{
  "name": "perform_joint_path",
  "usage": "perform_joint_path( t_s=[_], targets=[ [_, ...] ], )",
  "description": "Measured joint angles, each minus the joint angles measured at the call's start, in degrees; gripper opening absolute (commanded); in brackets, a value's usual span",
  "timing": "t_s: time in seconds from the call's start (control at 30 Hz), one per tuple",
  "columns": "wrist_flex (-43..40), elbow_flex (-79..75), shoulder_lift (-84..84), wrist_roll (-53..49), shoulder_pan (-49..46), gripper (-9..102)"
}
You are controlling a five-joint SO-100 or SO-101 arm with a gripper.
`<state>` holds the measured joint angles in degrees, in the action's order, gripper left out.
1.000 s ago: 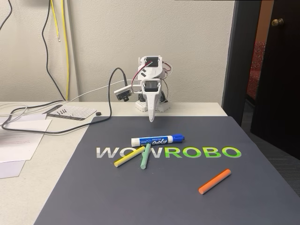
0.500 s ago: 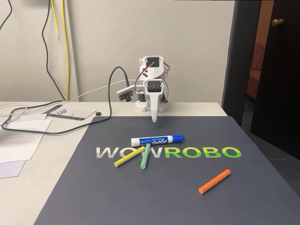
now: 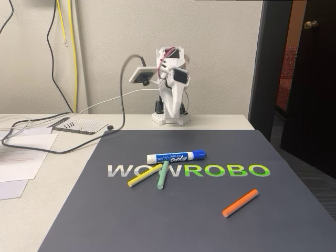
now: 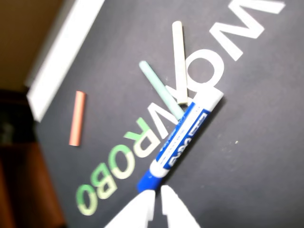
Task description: Pick up the blue marker.
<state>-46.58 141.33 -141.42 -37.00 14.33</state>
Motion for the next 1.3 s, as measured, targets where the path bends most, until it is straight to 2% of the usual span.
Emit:
perform_joint_path(
  t_s=[0.17, 0.37, 0.53, 0.77, 1.0, 1.3],
  targets=[
    [-4.2, -16.7, 24.5, -6.3, -1.1, 7],
    [-2.5, -19.8, 37.2, -7.4, -2.3, 16],
    [-3.3, -20.1, 40.7, -4.0, -2.6, 16],
    [-11.2, -27.2, 46.3, 5.0, -2.0, 15],
    [-12.1, -28.8, 47.9, 10.6, -1.0, 16],
    [-17.2, -35.1, 49.9, 16.2, 0.9, 18]
  ],
)
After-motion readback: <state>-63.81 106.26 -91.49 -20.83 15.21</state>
